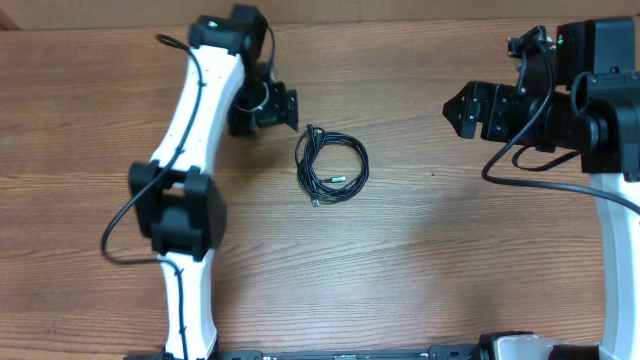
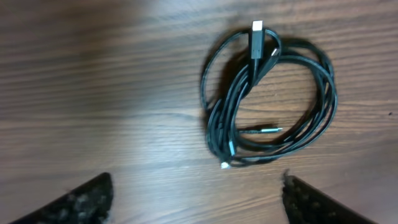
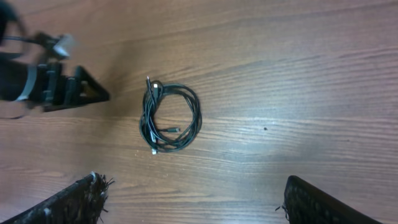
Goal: Untangle cables
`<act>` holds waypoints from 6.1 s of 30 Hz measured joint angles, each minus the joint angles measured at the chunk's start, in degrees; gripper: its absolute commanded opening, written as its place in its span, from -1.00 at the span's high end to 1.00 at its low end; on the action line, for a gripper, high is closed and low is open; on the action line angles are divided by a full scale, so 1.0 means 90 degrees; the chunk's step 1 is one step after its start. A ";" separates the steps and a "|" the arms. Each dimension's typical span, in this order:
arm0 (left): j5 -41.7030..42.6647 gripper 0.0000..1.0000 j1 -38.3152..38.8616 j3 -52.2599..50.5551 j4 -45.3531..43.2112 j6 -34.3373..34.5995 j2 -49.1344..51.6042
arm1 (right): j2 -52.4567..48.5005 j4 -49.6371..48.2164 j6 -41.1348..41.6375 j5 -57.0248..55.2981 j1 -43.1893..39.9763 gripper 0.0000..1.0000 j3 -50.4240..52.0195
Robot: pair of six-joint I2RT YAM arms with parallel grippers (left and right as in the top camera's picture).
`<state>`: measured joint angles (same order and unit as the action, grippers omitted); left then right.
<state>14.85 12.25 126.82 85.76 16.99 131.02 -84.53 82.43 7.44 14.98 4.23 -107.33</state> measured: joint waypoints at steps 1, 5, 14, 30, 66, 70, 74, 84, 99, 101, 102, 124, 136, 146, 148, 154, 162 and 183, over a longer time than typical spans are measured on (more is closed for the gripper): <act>0.0131 -0.41 0.0027 0.0000 -0.0010 -0.0085 0.0226 | -0.0017 0.0029 -0.0002 -0.0010 0.0000 -0.80 0.0000; 0.0403 -0.09 0.0153 0.0000 0.0019 -0.0857 0.0906 | -0.0034 0.0100 -0.0039 -0.0095 0.0000 -0.81 0.0000; 0.0449 -0.18 0.0304 0.0005 -0.0092 -0.2747 0.1282 | -0.0036 0.0270 -0.0287 -0.0172 0.0000 -0.82 0.0000; -0.0236 -0.13 0.0658 0.0010 -0.0775 -0.0019 0.1282 | -0.0044 0.0228 -0.0333 -0.0357 0.0000 -0.83 0.0104; -0.0639 -0.34 0.0627 0.0447 -0.0964 -0.1887 0.1282 | -0.0044 0.0085 -0.0338 -0.0454 0.0000 -0.84 0.0112; -0.0821 -0.33 0.0491 0.0447 -0.0835 -0.1885 0.1282 | -0.0044 0.0085 -0.0330 -0.0449 0.0000 -0.84 0.0112; -0.0872 -0.33 0.0282 0.0447 -0.0787 -0.1887 0.1282 | -0.0044 0.0083 -0.0335 -0.0452 0.0000 -0.84 0.0112; -0.0809 -0.34 0.0226 0.0386 -0.0979 -0.1887 0.1282 | -0.0044 0.0080 -0.0335 -0.0452 0.0000 -0.84 0.0112; -0.0843 -0.37 0.0338 -0.0529 -0.1802 -0.1887 0.1200 | -0.0044 0.0095 -0.0333 -0.0454 0.0000 -0.84 0.0112; -0.0833 -0.36 0.0338 -0.0726 -0.2021 -0.1885 0.1105 | -0.0044 0.0102 -0.0333 -0.0452 0.0000 -0.84 0.0112; -0.0818 -0.33 0.0345 -0.0845 -0.2159 -0.1885 0.1042 | -0.0044 0.0102 -0.0335 -0.0452 0.0000 -0.84 0.0112; 0.0272 0.91 0.0335 -0.1498 -0.2123 -0.1887 0.0806 | -0.0044 0.0141 -0.0338 -0.0452 0.0000 -0.82 0.0112; 0.1292 0.92 0.0075 0.2667 0.1071 -0.1834 0.1399 | -0.0044 -0.0022 -0.0338 -0.0454 0.0000 -0.74 0.0112; 0.2322 0.92 -0.0039 0.4133 0.1195 -0.1375 0.0877 | -0.0044 -0.0294 -0.0355 -0.0255 0.0000 -1.00 0.0112; 0.2023 0.92 -0.0019 0.4158 0.1205 -0.1365 0.0729 | -0.0044 -0.0350 -0.0364 -0.0221 0.0000 -1.00 0.0112; -0.0153 -0.58 0.0299 0.4017 0.1200 -0.1251 0.0571 | -0.0146 -0.0291 -0.0355 -0.0189 0.0000 -1.00 0.0112; -0.1787 -0.70 0.0789 0.2278 0.0493 -0.1180 0.0612 | -0.0527 -0.0117 -0.0355 -0.0189 0.0000 -1.00 0.0112; -0.2142 -0.67 0.0665 0.0294 -0.0510 -0.0532 0.1005 | -0.0559 -0.1273 0.0508 0.0068 0.0046 -0.75 0.1039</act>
<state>-4.43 18.24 129.47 81.17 12.21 140.07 -89.56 70.98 12.01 15.59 4.64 -97.97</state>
